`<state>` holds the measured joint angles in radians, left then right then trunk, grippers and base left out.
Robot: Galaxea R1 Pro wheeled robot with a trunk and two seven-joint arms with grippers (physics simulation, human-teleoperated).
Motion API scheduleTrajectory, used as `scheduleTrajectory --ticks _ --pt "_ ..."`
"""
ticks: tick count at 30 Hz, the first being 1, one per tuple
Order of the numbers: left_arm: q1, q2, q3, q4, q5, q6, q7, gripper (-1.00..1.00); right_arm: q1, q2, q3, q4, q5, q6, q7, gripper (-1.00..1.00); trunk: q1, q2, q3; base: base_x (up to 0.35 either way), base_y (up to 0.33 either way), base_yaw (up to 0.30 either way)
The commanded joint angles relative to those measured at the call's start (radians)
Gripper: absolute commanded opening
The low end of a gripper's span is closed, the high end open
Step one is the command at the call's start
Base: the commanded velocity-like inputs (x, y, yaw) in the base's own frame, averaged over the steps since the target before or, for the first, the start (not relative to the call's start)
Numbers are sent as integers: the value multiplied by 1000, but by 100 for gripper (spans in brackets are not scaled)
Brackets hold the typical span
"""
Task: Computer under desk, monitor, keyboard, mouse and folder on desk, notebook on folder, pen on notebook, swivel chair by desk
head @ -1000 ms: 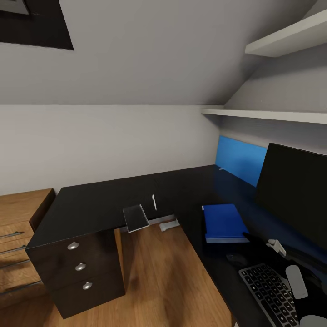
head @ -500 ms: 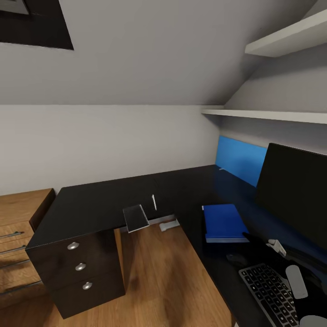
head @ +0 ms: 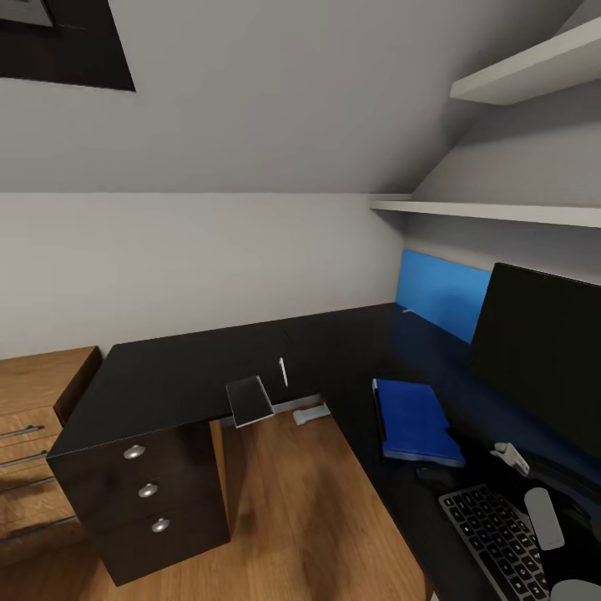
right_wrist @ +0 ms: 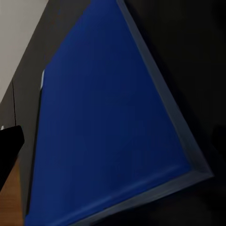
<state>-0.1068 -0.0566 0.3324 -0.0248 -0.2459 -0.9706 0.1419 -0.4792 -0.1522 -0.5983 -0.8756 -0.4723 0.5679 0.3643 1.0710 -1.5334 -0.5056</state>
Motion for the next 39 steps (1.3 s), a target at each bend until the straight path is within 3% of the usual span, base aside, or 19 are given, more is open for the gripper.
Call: scheduleTrajectory --ticks 1,11,25,30,39 --pt "-1 0 2 0 -11 -2 10 100 -1 0 -3 0 -3 7 2 100 0 -1 -1 0 0 0" --pt "-1 0 2 0 -12 -2 10 100 -1 0 -3 -6 -4 5 11 100 0 -1 -1 0 0 0" --pt "-1 0 2 0 -12 -1 10 100 -1 5 16 -78 -1 2 107 100 0 -1 -1 0 0 0" --pt "-1 0 2 0 -12 -1 10 100 -1 6 61 -82 2 1 125 100 0 -1 -1 0 0 0" --pt "-1 0 1 0 -12 0 10 100 -1 5 239 -133 6 0 132 100 0 -1 -1 0 0 0"
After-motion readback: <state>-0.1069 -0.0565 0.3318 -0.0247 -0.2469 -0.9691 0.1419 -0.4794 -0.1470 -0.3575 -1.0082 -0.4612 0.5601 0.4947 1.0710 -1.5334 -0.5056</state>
